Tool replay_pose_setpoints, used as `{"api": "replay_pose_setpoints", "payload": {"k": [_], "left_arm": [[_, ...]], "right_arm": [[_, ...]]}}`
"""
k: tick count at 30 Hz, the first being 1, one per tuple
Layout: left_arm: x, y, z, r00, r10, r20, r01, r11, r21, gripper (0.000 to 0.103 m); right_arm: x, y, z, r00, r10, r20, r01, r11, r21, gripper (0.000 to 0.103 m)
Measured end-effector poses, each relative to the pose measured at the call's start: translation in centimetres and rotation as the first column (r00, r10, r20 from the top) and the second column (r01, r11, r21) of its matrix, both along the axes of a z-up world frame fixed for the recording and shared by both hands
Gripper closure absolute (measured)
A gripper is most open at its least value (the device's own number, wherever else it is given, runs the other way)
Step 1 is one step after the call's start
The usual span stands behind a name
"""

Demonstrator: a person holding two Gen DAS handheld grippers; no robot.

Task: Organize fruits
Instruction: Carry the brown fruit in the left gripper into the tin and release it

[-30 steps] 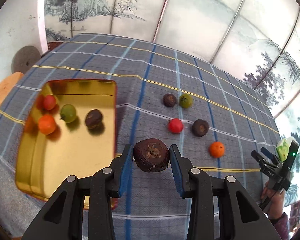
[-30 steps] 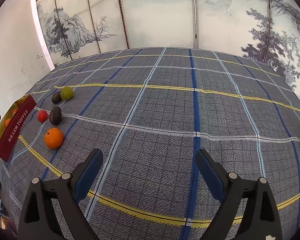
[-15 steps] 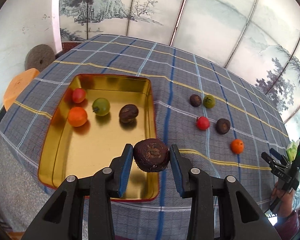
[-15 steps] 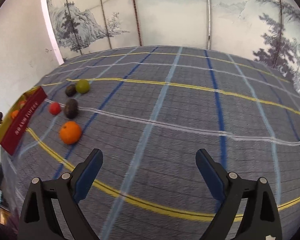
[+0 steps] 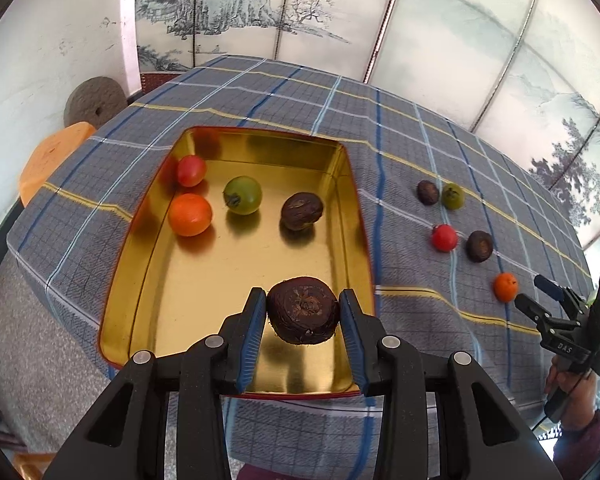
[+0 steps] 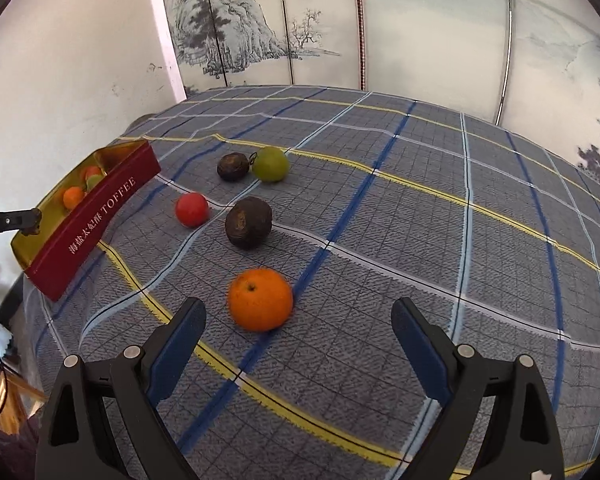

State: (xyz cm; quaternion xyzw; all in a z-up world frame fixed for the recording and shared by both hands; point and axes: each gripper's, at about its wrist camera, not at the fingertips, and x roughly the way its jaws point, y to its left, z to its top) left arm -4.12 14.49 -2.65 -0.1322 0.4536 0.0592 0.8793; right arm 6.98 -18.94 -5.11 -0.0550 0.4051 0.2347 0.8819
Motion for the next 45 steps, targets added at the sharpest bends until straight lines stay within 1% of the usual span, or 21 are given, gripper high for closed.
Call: {"api": "replay_pose_setpoints", "payload": {"k": [2, 3, 6, 9, 11, 15, 17, 22, 25, 31, 39, 45], "left_arm": [[0.0, 0.4, -0.2, 1.0, 0.01, -0.004, -0.01, 1.0, 0.004, 0.064], [0.0, 0.6, -0.3, 1.0, 0.015, -0.006, -0.015, 1.0, 0.005, 0.064], [0.1, 1.2, -0.7, 1.0, 0.026, -0.013, -0.026, 1.0, 0.003, 0.064], [0.1, 1.3, -1.1, 0.999, 0.027, -0.022, -0.027, 1.0, 0.014, 0.064], [0.2, 1.2, -1.3, 0.999, 0.025, -0.024, -0.025, 0.999, 0.031, 0.064], [0.5, 0.9, -1.8, 0.999, 0.032, -0.022, -0.03, 0.994, 0.105, 0.064], [0.7, 0.9, -2.1, 0.999, 0.035, -0.024, -0.031, 0.99, 0.134, 0.064], [0.8, 1.2, -2.5, 0.998, 0.06, -0.023, -0.055, 0.982, 0.182, 0.064], [0.8, 1.2, -2.8, 0.997, 0.072, -0.034, -0.064, 0.976, 0.207, 0.064], [0.6, 1.3, -2.6, 0.996, 0.088, -0.026, -0.08, 0.968, 0.239, 0.063], [0.3, 0.9, -2.3, 0.996, 0.091, -0.012, -0.084, 0.961, 0.263, 0.061], [0.2, 0.7, -2.2, 0.996, 0.083, -0.015, -0.075, 0.956, 0.285, 0.057]], "right_arm": [[0.3, 0.2, -0.3, 1.0, 0.001, -0.007, -0.001, 1.0, 0.003, 0.012], [0.4, 0.2, -0.4, 1.0, 0.001, -0.013, -0.001, 1.0, 0.004, 0.016], [0.9, 0.4, -0.9, 0.999, 0.007, -0.04, -0.007, 1.0, 0.0, 0.034], [0.9, 0.7, -0.9, 0.999, 0.016, -0.037, -0.016, 1.0, 0.002, 0.035], [0.9, 1.0, -1.0, 0.999, 0.027, -0.04, -0.027, 1.0, 0.001, 0.038], [0.8, 1.7, -1.1, 0.997, 0.057, -0.047, -0.058, 0.998, -0.004, 0.047], [0.8, 2.1, -1.3, 0.996, 0.071, -0.052, -0.072, 0.997, -0.012, 0.05], [0.7, 3.0, -1.5, 0.993, 0.098, -0.063, -0.099, 0.995, -0.02, 0.063], [0.6, 3.2, -1.5, 0.993, 0.103, -0.062, -0.105, 0.994, -0.021, 0.068], [0.5, 3.2, -1.5, 0.992, 0.104, -0.065, -0.105, 0.994, -0.01, 0.072], [0.3, 3.2, -1.4, 0.993, 0.106, -0.059, -0.107, 0.994, -0.013, 0.073], [0.2, 2.8, -1.4, 0.993, 0.098, -0.065, -0.097, 0.995, 0.005, 0.073]]}}
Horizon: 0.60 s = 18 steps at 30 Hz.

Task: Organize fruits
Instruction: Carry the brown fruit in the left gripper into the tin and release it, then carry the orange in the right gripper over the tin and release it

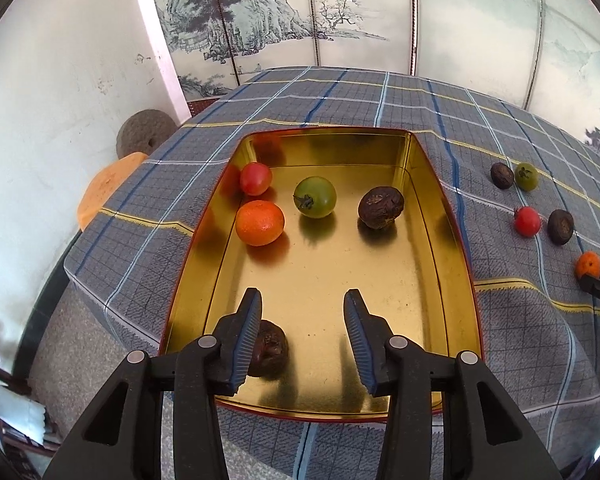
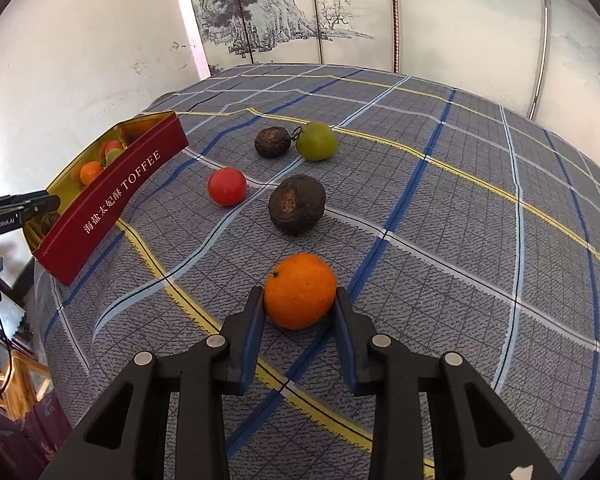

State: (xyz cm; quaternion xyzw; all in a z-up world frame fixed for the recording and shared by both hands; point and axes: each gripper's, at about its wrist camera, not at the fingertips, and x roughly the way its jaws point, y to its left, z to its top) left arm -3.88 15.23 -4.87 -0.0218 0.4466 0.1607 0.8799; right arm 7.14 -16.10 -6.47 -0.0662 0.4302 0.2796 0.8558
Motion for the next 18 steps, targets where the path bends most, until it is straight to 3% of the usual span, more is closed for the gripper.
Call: {"api": "replay_pose_setpoints", "payload": {"k": [18], "left_arm": [[-0.4, -0.3, -0.1, 1.0, 0.008, 0.004, -0.009, 1.0, 0.029, 0.053]], "right_arm": [[-1.5, -0.9, 1.3, 1.0, -0.017, -0.005, 0.017, 0.998, 0.062, 0.073]]}}
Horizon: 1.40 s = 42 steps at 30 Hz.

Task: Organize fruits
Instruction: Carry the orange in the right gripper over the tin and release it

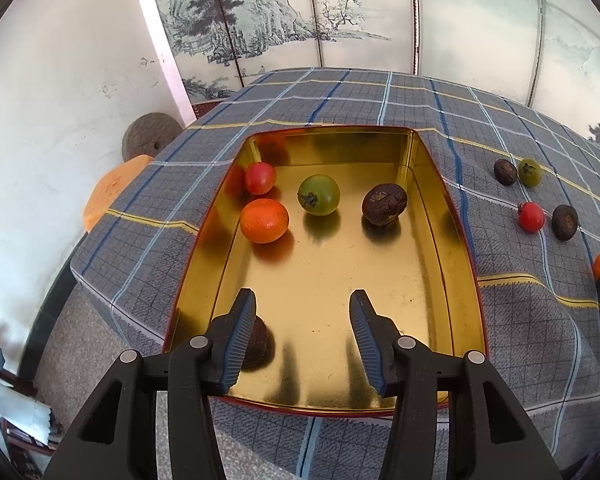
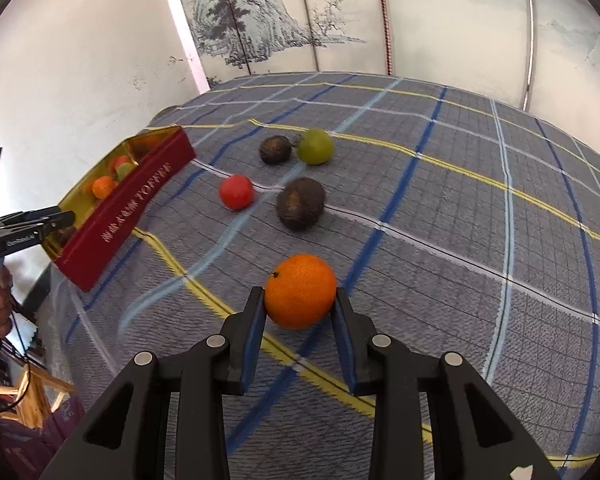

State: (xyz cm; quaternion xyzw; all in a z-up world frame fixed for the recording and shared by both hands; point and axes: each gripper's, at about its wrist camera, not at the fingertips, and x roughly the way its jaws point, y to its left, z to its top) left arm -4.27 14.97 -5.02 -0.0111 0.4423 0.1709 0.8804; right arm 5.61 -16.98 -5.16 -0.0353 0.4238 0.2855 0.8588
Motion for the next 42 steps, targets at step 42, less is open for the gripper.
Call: {"api": "replay_pose_setpoints", "payload": {"k": [42], "left_arm": [[-3.5, 3.7, 0.9, 0.999, 0.025, 0.044, -0.026, 1.0, 0.013, 0.039]], "right_arm": [[0.2, 9.9, 5.9, 0.983, 0.12, 0.14, -0.134, 0.986, 0.094, 0.042]]}}
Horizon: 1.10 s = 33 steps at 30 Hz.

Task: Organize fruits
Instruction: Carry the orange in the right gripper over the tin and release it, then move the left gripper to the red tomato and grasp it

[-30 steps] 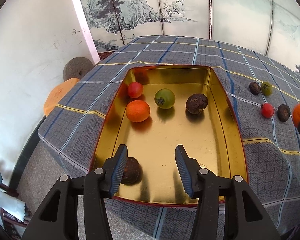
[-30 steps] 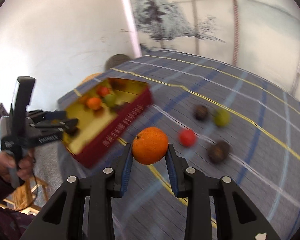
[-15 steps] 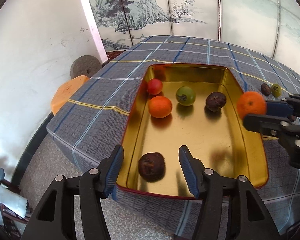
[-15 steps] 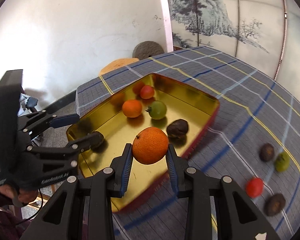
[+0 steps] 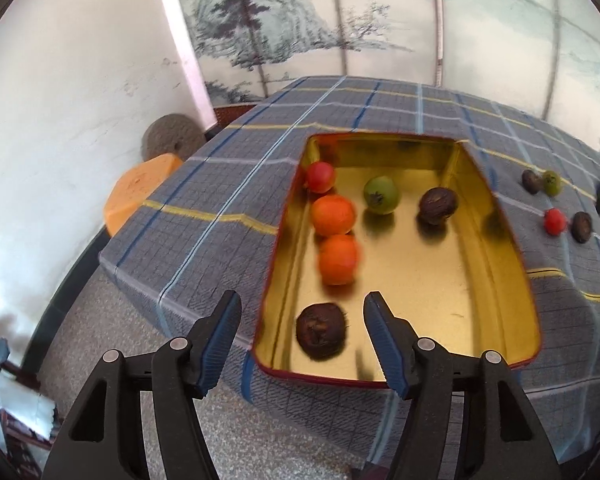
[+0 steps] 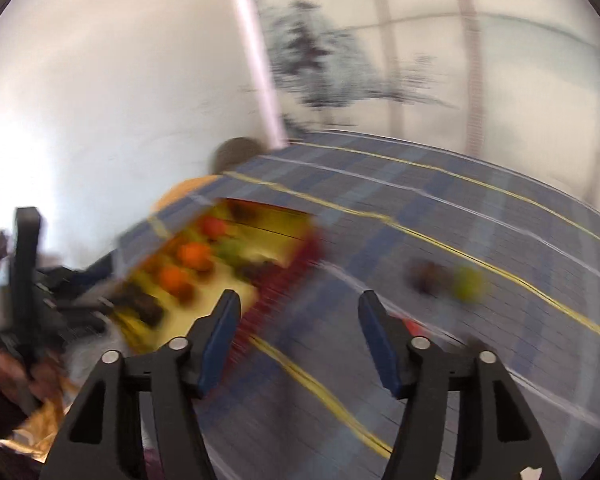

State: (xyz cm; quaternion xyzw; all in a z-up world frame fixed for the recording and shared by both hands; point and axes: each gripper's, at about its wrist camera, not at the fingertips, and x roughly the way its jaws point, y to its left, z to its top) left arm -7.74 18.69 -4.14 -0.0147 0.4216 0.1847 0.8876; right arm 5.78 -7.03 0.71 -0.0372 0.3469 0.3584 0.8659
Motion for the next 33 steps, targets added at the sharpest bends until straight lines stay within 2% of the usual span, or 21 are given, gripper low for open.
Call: {"api": "replay_pose_setpoints", "payload": {"k": [4, 7, 9, 11, 12, 14, 16, 17, 19, 21, 23, 29, 32, 33], "left_arm": [[0.6, -1.8, 1.3, 0.994, -0.104, 0.026, 0.105, 0.994, -0.035, 0.039], [1.4, -4.0, 2.5, 0.975, -0.215, 0.062, 0.22, 0.971, -0.096, 0.039], [2.3, -6.0, 3.4, 0.953, -0.29, 0.089, 0.299, 0.946, -0.122, 0.038], [3.8, -7.9, 4.1, 0.924, -0.367, 0.106, 0.38, 0.911, -0.162, 0.039], [5.0, -8.9, 4.2, 0.904, -0.414, 0.104, 0.426, 0.88, -0.209, 0.038], [7.6, -11.1, 3.6, 0.878, -0.475, 0.055, 0.467, 0.827, -0.315, 0.038], [9.8, -12.7, 3.0, 0.861, -0.507, 0.027, 0.477, 0.789, -0.387, 0.038], [10.9, -13.6, 2.7, 0.857, -0.515, 0.011, 0.478, 0.786, -0.392, 0.038], [12.8, -15.0, 2.0, 0.857, -0.515, -0.017, 0.474, 0.801, -0.366, 0.038], [14.7, -15.7, 1.4, 0.869, -0.493, -0.031, 0.449, 0.815, -0.366, 0.039], [16.3, -15.8, 0.6, 0.882, -0.47, -0.032, 0.417, 0.811, -0.41, 0.039], [19.2, -15.8, -2.2, 0.912, -0.405, -0.066, 0.329, 0.816, -0.475, 0.041], [20.6, -16.3, -3.8, 0.907, -0.409, -0.097, 0.316, 0.815, -0.487, 0.042], [20.9, -16.5, -4.4, 0.906, -0.409, -0.109, 0.309, 0.816, -0.489, 0.049]], "right_arm": [[0.8, -8.6, -2.4, 0.978, -0.207, -0.03, 0.202, 0.973, -0.108, 0.042], [1.1, -14.0, -4.3, 0.943, -0.33, -0.039, 0.315, 0.925, -0.211, 0.042], [1.1, -16.7, -5.1, 0.925, -0.378, -0.034, 0.359, 0.902, -0.241, 0.042], [0.8, -19.0, -5.7, 0.908, -0.416, -0.047, 0.396, 0.889, -0.23, 0.041], [0.8, -19.7, -6.0, 0.901, -0.429, -0.057, 0.408, 0.887, -0.217, 0.04], [0.7, -20.6, -6.5, 0.896, -0.437, -0.077, 0.416, 0.889, -0.192, 0.04], [0.9, -20.7, -6.8, 0.898, -0.43, -0.096, 0.409, 0.894, -0.181, 0.04], [0.8, -20.6, -6.6, 0.901, -0.424, -0.093, 0.405, 0.898, -0.172, 0.04], [0.6, -20.6, -6.4, 0.908, -0.409, -0.092, 0.393, 0.906, -0.157, 0.037], [0.4, -20.8, -6.5, 0.911, -0.401, -0.092, 0.386, 0.911, -0.147, 0.033], [0.2, -21.0, -6.3, 0.915, -0.395, -0.087, 0.382, 0.915, -0.129, 0.032], [0.0, -21.4, -6.0, 0.918, -0.384, -0.101, 0.377, 0.923, -0.079, 0.03], [0.0, -21.4, -5.9, 0.922, -0.373, -0.102, 0.368, 0.927, -0.069, 0.03], [-0.1, -21.4, -5.9, 0.923, -0.371, -0.103, 0.365, 0.928, -0.068, 0.029]]}}
